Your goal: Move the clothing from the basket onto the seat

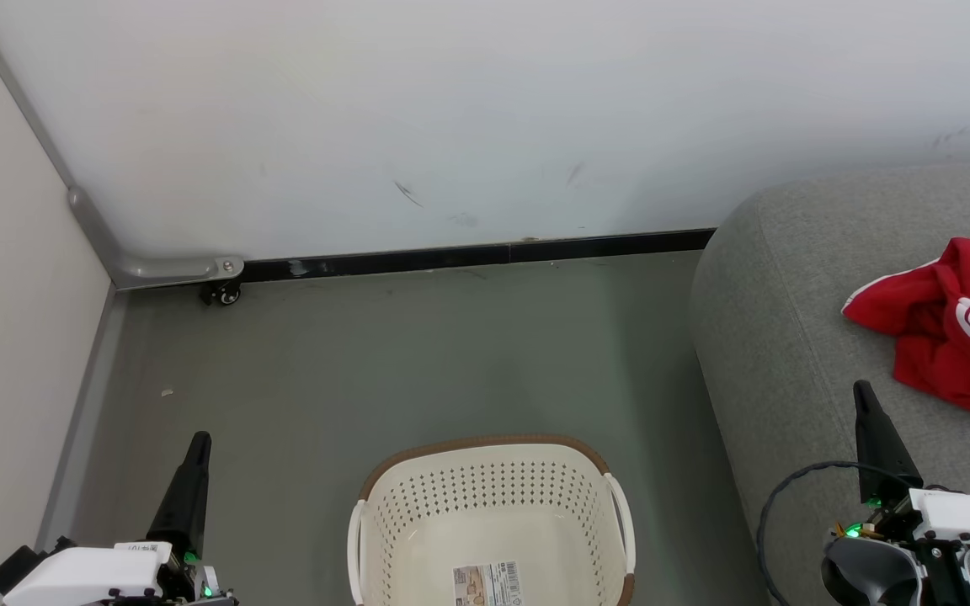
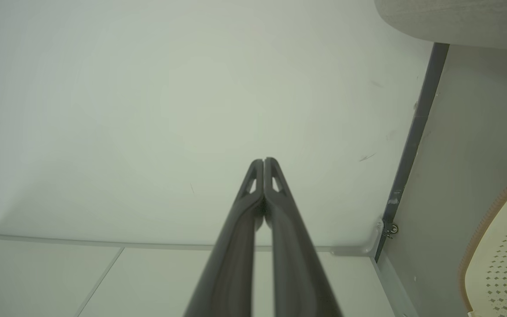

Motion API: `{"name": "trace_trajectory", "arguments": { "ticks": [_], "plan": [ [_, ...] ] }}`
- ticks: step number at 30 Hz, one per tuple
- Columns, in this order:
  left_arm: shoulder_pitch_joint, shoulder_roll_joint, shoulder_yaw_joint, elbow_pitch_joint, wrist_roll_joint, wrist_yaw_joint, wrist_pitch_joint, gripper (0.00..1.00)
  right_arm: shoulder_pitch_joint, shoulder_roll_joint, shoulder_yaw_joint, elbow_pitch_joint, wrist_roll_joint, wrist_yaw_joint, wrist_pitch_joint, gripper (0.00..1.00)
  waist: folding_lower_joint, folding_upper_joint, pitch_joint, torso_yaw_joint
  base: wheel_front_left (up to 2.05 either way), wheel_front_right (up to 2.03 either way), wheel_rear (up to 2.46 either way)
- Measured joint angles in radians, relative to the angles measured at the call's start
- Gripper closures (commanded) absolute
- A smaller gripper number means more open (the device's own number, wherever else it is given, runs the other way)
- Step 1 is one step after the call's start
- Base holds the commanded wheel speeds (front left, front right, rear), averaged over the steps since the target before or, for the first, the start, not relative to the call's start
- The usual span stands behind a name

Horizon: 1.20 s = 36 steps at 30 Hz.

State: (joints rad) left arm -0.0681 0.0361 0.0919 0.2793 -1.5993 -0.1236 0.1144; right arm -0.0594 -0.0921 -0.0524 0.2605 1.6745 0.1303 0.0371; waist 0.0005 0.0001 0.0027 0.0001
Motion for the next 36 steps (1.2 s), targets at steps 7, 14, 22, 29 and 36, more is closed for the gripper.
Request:
{"name": "trace_trajectory", "arguments": {
  "ticks": [7,14,22,29,36],
  "plan": [
    [0.000,0.000,0.000,0.000,0.000,0.000,0.000,1.00,-0.001,0.000,-0.001,0.001,0.000,0.000,0.003,1.00,0.0000,0.0000,0.000,0.000,0.00,0.00,0.00],
    [0.000,0.000,0.000,0.000,0.000,0.000,0.000,1.00,-0.001,0.000,-0.002,0.001,0.000,0.000,0.003,1.00,0.0000,0.0000,0.000,0.000,0.00,0.00,0.00],
    [0.000,0.000,-0.001,-0.001,0.000,0.000,0.000,1.00,-0.001,0.000,-0.003,0.002,0.000,0.000,0.003,1.00,-0.0001,0.0000,0.000,0.000,0.00,0.00,0.00],
    [0.000,0.000,-0.001,-0.001,0.000,0.000,0.000,1.00,-0.001,0.000,-0.004,0.002,0.000,0.000,0.004,1.00,-0.0001,0.0000,0.000,0.000,0.00,0.00,0.00],
    [0.000,0.000,-0.001,-0.001,0.000,0.000,0.000,1.00,-0.001,0.000,-0.004,0.002,0.000,0.000,0.004,1.00,-0.0002,0.0000,0.000,0.000,0.00,0.00,0.00]
  ]
}}
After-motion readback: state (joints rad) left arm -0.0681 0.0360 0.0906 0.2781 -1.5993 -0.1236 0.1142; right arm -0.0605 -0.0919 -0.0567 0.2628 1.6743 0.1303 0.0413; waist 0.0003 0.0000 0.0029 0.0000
